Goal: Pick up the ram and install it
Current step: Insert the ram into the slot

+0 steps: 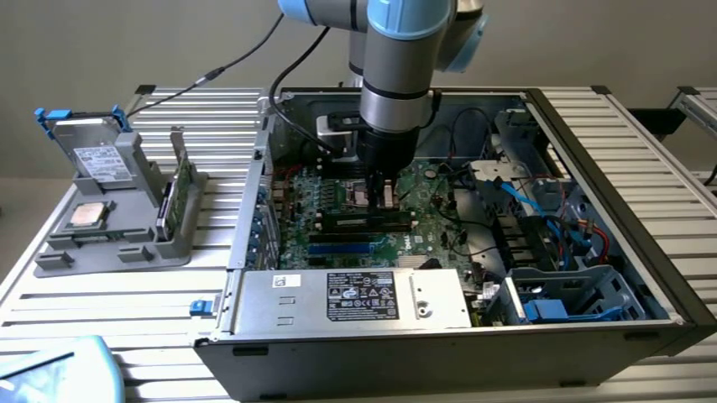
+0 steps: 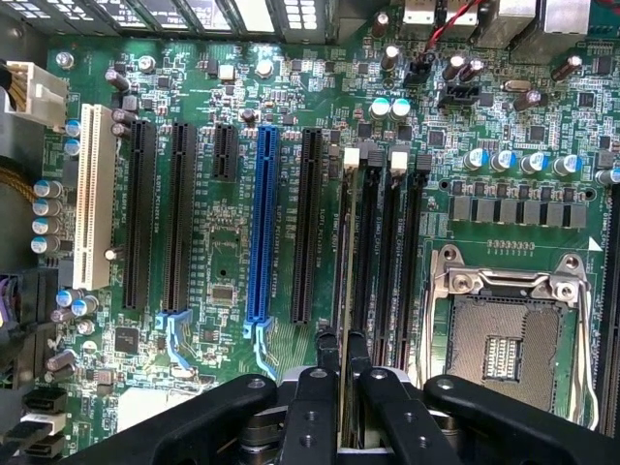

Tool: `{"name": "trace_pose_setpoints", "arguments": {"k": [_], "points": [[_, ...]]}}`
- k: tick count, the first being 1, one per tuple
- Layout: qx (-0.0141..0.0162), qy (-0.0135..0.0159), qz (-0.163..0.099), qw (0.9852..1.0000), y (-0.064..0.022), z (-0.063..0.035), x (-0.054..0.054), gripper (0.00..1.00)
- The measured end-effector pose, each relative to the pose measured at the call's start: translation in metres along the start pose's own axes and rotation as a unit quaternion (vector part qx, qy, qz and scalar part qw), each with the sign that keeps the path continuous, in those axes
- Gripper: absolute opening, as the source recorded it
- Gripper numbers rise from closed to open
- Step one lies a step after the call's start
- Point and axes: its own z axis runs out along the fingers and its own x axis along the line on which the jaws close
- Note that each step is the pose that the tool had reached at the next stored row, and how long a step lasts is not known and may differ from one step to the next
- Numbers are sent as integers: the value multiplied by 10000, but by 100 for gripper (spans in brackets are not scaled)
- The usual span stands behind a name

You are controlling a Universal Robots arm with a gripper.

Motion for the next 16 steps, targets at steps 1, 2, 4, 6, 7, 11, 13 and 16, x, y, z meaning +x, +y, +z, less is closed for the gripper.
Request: {"name": "trace_pose_setpoints", "arguments": {"k": [1,2,4,6,7,11,13,16], "points": [[-3,0,0,10000,0,0,0,14],[-7,1,-1,10000,0,0,0,14],[-16,2,-1,10000,0,1,-1,14],[-27,6,-1,10000,0,1,-2,14],[-31,8,-2,10000,-1,1,-3,14],[-37,14,-2,10000,-1,1,-3,14],[-36,14,-2,10000,-1,8,-4,14],[-36,15,-1,10000,-1,9,-4,14]]}}
